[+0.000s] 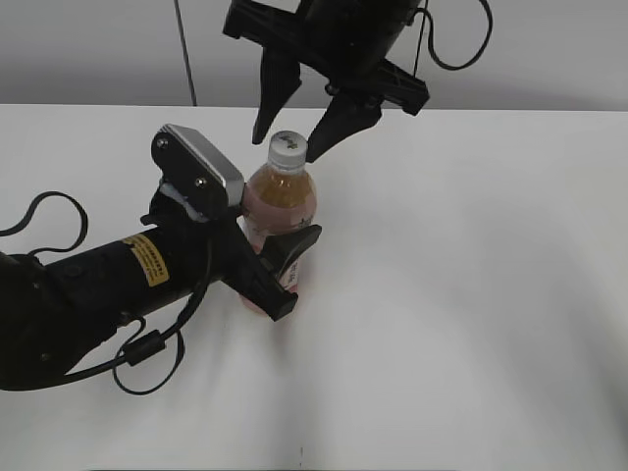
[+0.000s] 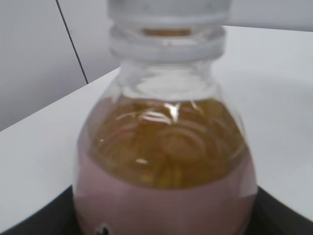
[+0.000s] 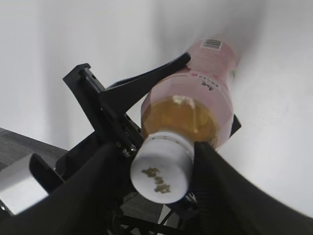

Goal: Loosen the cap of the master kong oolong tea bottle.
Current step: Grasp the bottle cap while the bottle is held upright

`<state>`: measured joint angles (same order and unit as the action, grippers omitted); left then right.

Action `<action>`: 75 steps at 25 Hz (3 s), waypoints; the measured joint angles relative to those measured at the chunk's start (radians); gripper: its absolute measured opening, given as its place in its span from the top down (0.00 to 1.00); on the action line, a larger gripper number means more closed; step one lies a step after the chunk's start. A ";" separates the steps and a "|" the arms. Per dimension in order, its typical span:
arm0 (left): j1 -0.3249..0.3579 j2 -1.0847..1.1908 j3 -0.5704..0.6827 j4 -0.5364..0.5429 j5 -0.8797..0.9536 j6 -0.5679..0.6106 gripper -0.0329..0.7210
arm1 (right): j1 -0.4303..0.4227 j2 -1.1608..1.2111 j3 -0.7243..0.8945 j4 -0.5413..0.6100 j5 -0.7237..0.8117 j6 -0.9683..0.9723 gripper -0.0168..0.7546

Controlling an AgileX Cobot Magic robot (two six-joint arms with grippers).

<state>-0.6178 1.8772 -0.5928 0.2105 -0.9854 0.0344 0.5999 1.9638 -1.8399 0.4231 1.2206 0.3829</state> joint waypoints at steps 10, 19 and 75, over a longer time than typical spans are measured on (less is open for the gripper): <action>0.000 0.000 0.000 0.001 -0.001 0.000 0.39 | 0.002 0.000 0.000 -0.032 0.001 0.000 0.59; 0.000 0.000 0.000 0.001 -0.001 0.004 0.39 | 0.002 0.000 0.000 -0.034 0.001 -0.109 0.61; 0.005 0.000 0.004 -0.014 -0.010 0.024 0.39 | 0.007 0.007 -0.002 -0.048 0.010 -2.918 0.62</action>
<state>-0.6128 1.8772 -0.5886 0.1967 -0.9959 0.0580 0.6066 1.9709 -1.8421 0.3752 1.2306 -2.5347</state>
